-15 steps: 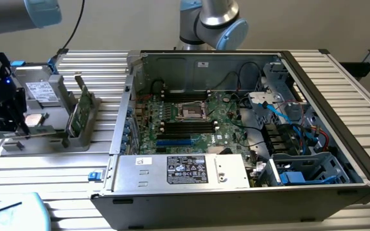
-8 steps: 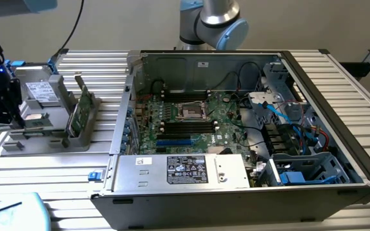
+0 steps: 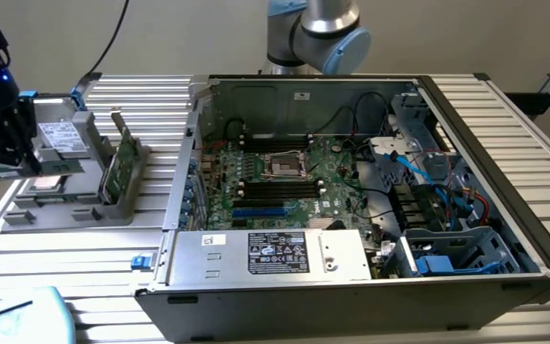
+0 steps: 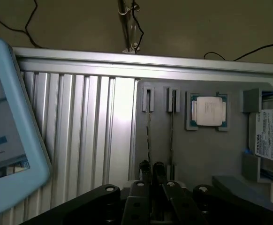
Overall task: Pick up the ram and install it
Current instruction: 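Pick up the ram and move it above insertion slot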
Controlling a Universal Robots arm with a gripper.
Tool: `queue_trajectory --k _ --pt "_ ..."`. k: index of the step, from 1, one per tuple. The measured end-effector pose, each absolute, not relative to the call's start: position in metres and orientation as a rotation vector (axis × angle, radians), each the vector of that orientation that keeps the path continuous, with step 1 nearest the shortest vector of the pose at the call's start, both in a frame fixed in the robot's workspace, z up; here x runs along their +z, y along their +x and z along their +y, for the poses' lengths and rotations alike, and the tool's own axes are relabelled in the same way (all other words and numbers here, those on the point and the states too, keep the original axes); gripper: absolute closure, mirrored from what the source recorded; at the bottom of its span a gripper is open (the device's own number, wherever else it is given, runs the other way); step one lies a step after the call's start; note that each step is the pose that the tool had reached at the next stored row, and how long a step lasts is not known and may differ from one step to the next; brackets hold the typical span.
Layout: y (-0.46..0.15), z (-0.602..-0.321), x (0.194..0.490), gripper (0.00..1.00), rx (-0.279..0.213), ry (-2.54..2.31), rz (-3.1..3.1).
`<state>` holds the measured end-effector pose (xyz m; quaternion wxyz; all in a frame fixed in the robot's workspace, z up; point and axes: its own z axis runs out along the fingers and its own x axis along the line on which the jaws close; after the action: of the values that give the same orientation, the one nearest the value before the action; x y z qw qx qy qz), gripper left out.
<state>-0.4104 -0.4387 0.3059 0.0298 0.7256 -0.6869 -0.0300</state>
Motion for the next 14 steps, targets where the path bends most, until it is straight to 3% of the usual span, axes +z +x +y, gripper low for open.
queue_trajectory --k 14 --pt "-0.356 -0.439 0.343 0.85 -0.105 2.231 -2.112"
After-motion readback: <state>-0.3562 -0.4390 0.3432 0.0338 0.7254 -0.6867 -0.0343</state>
